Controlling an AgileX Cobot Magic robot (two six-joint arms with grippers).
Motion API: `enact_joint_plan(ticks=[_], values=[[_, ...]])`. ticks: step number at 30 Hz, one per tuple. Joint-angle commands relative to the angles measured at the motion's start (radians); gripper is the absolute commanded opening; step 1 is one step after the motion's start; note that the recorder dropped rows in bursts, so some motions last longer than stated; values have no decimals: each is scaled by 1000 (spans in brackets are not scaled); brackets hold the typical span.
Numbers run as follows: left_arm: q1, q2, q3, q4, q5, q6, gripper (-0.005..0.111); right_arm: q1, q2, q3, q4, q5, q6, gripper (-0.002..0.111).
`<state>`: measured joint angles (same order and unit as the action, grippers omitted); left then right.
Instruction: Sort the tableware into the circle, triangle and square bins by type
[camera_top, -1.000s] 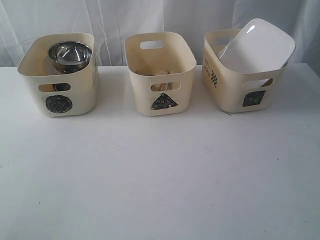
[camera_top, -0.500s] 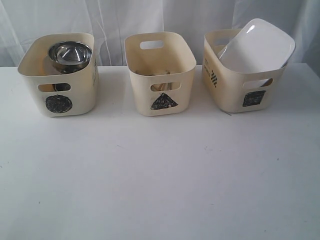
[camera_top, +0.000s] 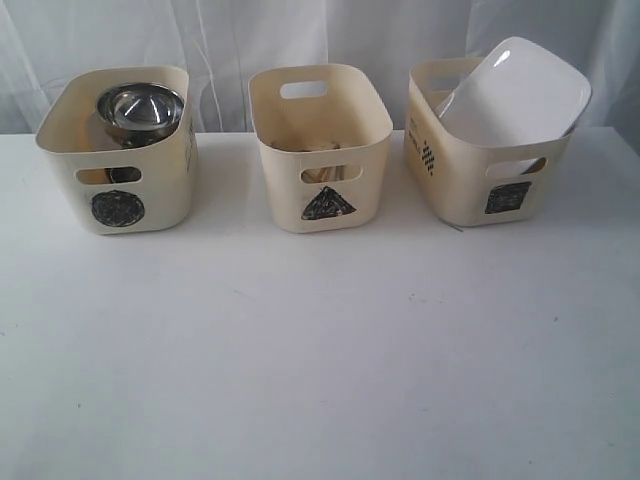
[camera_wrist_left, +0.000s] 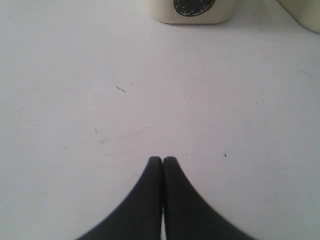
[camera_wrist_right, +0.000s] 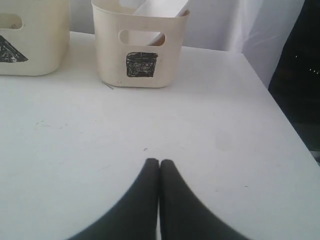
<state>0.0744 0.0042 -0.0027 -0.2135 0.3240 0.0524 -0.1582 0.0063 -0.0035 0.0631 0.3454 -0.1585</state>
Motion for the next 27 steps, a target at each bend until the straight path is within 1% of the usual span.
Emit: enact_joint_plan(ticks=[1,19,21,27], values=[[-6,-4,3,-1,6,1,0,0,-6,4,-10,-3,-14,0],[-6,-4,3,-1,6,1,0,0,-6,4,-12,-3,-8,0],[-16,-4,3,-1,6,1,0,0,-6,4,-12,-3,-1,0],[-17,-4,3,-1,6,1,0,0,-6,4,-12,-3,1,0]])
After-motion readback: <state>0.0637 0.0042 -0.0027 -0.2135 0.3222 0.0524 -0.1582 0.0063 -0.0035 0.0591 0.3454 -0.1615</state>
